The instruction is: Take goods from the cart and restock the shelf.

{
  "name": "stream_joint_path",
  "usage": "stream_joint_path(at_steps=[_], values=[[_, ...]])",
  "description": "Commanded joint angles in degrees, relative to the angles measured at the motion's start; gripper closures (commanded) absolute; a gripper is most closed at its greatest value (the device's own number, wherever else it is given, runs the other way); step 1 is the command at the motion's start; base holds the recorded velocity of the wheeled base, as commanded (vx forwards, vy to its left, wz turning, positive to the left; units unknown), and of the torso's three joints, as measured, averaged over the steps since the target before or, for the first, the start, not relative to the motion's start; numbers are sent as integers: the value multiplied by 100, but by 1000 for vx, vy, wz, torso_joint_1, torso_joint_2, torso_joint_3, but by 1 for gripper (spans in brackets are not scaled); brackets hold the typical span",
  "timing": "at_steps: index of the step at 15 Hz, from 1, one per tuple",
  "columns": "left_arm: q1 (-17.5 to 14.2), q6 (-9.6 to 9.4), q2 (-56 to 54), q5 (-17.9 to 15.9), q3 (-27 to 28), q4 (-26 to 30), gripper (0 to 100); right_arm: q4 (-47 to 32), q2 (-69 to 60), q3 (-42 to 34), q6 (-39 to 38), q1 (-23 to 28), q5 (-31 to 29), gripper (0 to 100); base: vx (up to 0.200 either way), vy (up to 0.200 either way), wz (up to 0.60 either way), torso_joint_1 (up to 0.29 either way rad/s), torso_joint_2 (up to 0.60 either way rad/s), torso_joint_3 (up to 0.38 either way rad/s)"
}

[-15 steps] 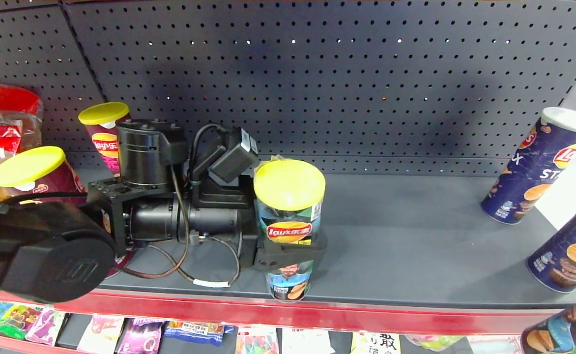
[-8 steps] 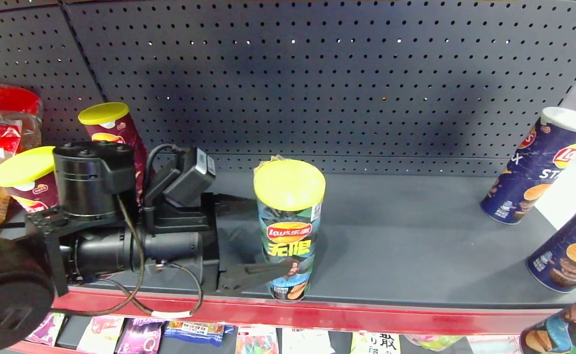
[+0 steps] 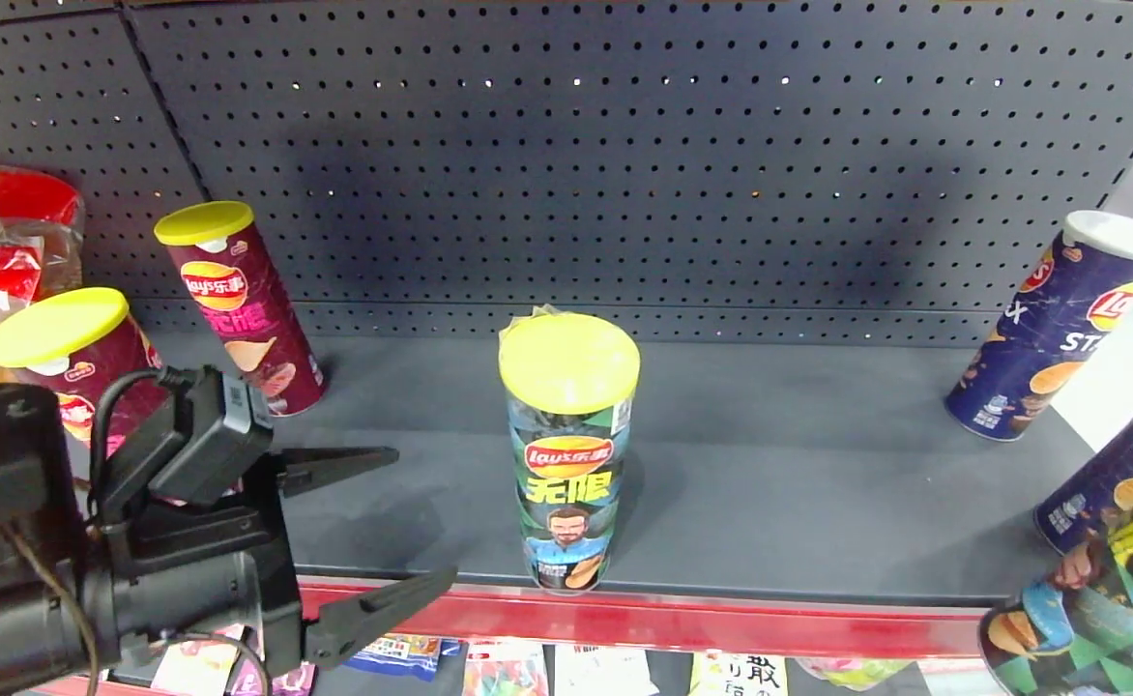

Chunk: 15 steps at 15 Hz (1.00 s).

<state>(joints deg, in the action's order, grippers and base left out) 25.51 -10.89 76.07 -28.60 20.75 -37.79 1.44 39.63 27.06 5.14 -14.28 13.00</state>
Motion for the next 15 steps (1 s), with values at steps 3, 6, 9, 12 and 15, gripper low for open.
stream_joint_path(at_steps=[3,6,9,12,15], values=[[6,-1,-690,56,-721,17,0,1104,2022,537,-22,-708,1,100,0,0,0,0,0,0],[6,-1,-936,74,-1108,26,0,1632,3349,1266,-40,-1121,1,100,0,0,0,0,0,0],[6,8,-1006,91,-1275,17,0,2352,4553,2049,-22,-1218,1,100,0,0,0,0,0,0],[6,16,-980,144,-1205,26,0,2431,5353,2971,-22,-1464,54,100,0,0,0,0,0,0],[6,16,-998,206,-1240,26,0,2414,5898,3560,4,-1666,203,100,0,0,0,0,0,0]])
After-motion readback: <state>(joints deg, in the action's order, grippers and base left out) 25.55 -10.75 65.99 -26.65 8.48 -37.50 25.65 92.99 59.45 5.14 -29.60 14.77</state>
